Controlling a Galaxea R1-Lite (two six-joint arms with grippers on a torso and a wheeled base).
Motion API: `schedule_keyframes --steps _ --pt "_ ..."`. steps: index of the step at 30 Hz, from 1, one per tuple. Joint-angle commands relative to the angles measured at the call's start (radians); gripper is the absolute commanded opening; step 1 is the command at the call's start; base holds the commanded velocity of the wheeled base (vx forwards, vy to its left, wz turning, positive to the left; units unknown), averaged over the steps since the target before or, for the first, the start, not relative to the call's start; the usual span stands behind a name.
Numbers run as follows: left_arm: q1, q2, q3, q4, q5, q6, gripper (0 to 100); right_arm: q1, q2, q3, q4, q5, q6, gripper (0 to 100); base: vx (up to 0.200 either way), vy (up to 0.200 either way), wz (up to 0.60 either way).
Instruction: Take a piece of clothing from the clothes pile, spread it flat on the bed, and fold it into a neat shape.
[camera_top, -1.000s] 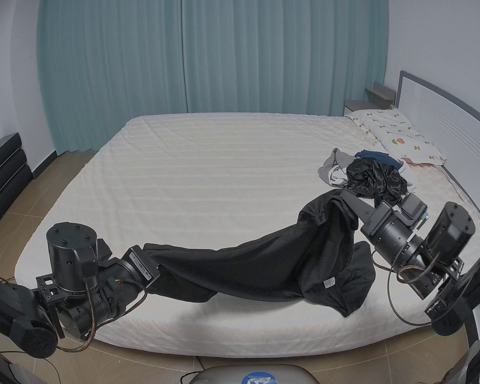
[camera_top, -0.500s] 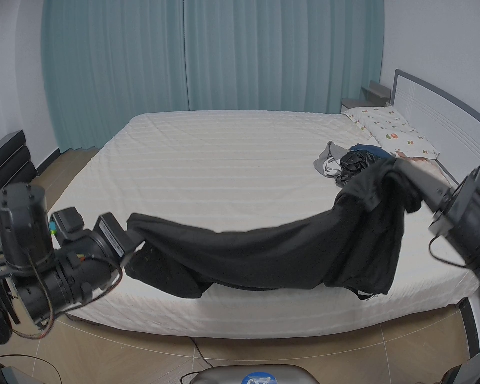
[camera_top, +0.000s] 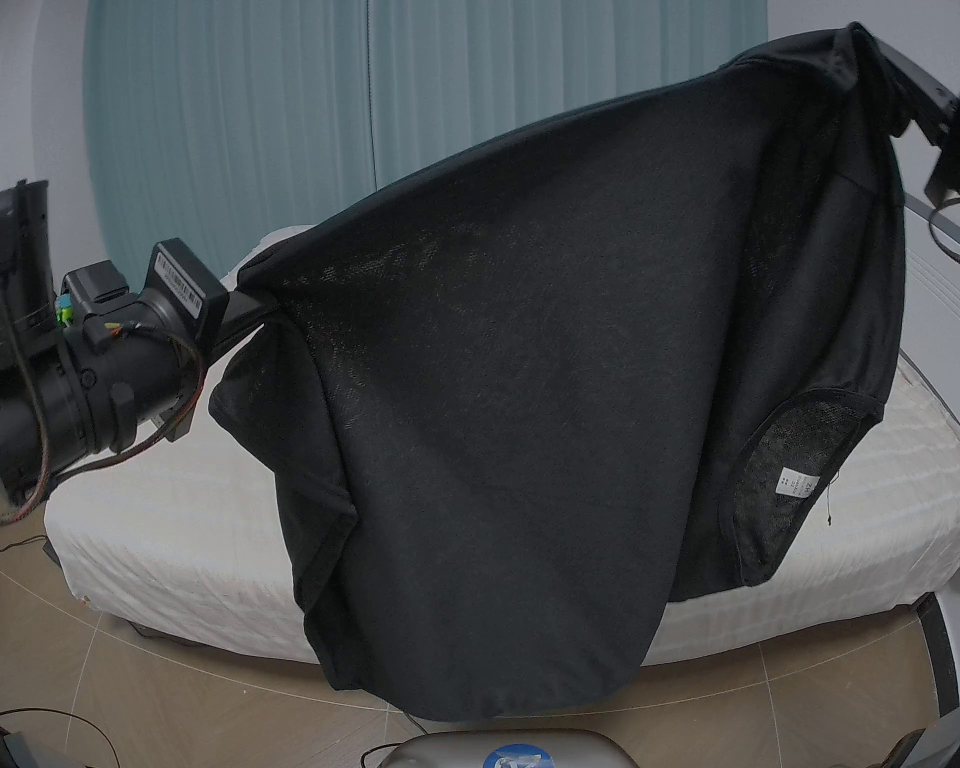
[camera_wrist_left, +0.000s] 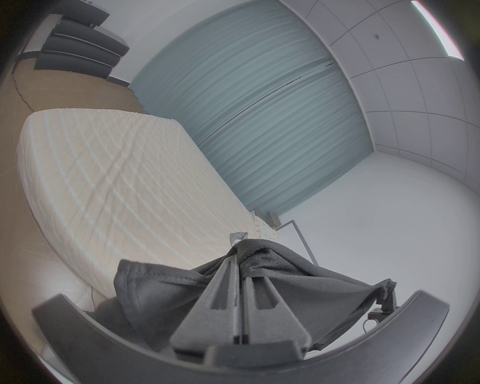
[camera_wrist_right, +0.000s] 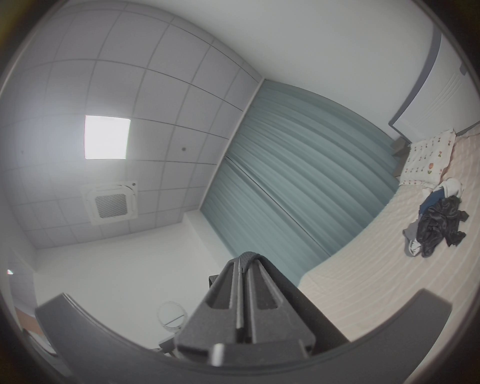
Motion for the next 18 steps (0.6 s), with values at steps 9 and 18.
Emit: schedule_keyframes --steps 9,18 --pt "0.189 0.385 -0.204 0.017 -0.184 -0.081 0 -0.114 0.505 -0.248 -0.08 0.02 -0.027 0 0.2 0.0 0.0" --pt "0.219 0.669 -0.385 0.015 -0.179 -0.078 0 -0.125 0.678 -0.309 -0.115 0.008 -0.064 0 0.2 0.0 0.0"
